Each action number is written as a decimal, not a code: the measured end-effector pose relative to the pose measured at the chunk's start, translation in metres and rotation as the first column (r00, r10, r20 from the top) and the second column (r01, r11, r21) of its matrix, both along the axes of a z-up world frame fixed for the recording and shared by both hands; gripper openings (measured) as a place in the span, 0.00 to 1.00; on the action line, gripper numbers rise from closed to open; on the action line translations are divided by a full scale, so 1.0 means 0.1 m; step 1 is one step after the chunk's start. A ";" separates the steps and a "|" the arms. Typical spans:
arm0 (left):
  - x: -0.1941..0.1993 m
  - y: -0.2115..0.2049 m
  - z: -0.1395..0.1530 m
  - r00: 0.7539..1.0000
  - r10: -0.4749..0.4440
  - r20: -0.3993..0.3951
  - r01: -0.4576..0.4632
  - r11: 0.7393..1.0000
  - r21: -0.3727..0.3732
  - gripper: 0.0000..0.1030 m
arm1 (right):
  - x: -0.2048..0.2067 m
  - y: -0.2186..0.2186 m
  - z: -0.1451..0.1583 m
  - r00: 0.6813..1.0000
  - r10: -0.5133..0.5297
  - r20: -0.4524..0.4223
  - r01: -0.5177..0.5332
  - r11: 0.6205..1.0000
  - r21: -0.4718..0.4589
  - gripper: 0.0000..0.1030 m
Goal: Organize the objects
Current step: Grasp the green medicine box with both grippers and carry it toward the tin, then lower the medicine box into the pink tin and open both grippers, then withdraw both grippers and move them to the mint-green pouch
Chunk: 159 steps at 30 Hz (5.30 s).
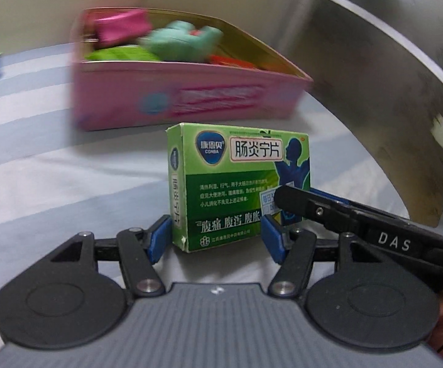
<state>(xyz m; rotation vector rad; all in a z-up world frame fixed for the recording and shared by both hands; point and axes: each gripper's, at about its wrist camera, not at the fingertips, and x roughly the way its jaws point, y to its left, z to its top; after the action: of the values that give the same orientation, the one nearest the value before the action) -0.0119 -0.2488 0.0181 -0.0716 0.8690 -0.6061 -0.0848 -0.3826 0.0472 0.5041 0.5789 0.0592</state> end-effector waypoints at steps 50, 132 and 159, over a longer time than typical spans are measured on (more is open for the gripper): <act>0.71 -0.30 1.03 0.962 0.078 0.263 -0.051 0.993 -0.106 0.64 | 0.49 -0.14 0.86 0.939 0.177 0.296 -0.063 0.932 -0.357 0.71; 0.38 1.13 -0.13 0.860 0.434 0.269 -0.489 0.850 0.193 0.73 | 0.80 1.22 0.07 0.869 0.481 -0.121 -0.483 0.767 -0.422 0.77; 0.32 3.16 -0.18 0.598 0.787 0.153 -0.774 0.616 -0.144 0.77 | 2.53 2.34 0.16 0.887 0.461 -0.013 -0.456 0.872 -0.178 0.74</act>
<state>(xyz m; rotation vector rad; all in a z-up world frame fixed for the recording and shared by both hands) 0.0198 0.0669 0.0001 -0.4272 0.5294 0.2090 0.1685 -0.1483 0.0637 0.1825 0.6594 0.4657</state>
